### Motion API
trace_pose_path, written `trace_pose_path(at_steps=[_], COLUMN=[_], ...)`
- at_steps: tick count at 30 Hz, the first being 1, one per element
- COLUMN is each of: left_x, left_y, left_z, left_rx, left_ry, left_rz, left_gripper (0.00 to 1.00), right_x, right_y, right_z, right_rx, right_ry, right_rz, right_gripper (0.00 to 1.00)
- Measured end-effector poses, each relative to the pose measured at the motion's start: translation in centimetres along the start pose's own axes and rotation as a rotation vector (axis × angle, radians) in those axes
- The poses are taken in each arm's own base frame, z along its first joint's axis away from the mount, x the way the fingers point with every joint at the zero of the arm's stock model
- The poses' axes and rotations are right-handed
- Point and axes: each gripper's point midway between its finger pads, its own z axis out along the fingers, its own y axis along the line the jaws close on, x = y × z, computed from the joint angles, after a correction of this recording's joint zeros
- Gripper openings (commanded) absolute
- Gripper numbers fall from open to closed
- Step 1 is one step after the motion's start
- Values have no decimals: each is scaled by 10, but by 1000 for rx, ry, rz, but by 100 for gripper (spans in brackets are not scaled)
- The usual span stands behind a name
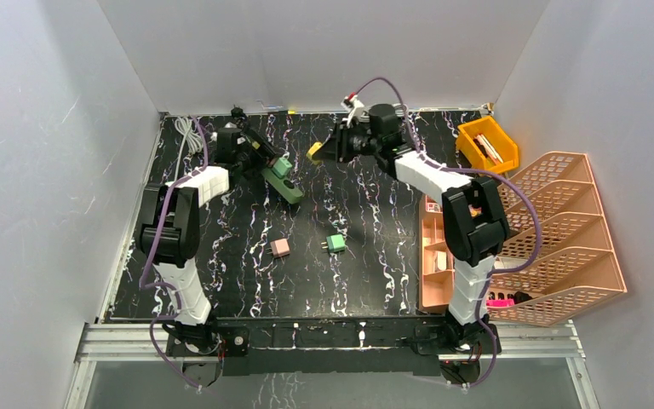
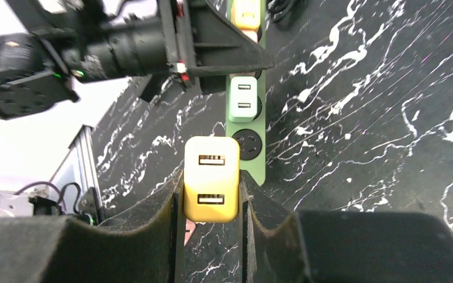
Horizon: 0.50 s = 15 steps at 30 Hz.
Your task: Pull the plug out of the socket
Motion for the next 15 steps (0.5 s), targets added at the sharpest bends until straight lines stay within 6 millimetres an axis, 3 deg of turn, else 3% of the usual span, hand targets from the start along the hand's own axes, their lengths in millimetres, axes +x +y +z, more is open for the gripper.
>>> trace_pose_path(at_steps=[2, 6, 11, 13, 15], left_x=[-10, -26, -37, -44, -52], left_y=[25, 54, 53, 49, 42], left_z=[3, 3, 6, 8, 11], left_rx=[-72, -160, -173, -173, -164], left_ry=[-35, -86, -129, -152, -175], left_rz=[4, -6, 7, 12, 17], left_gripper=[0, 0, 0, 0, 0], right_x=[-18, -22, -5, 0, 11], right_y=[-3, 18, 81, 88, 77], right_z=[-12, -9, 9, 13, 17], right_rx=[-14, 16, -63, -85, -85], right_ry=[-39, -35, 0, -5, -7], right_rz=[2, -89, -167, -128, -21], right_gripper=[0, 0, 0, 0, 0])
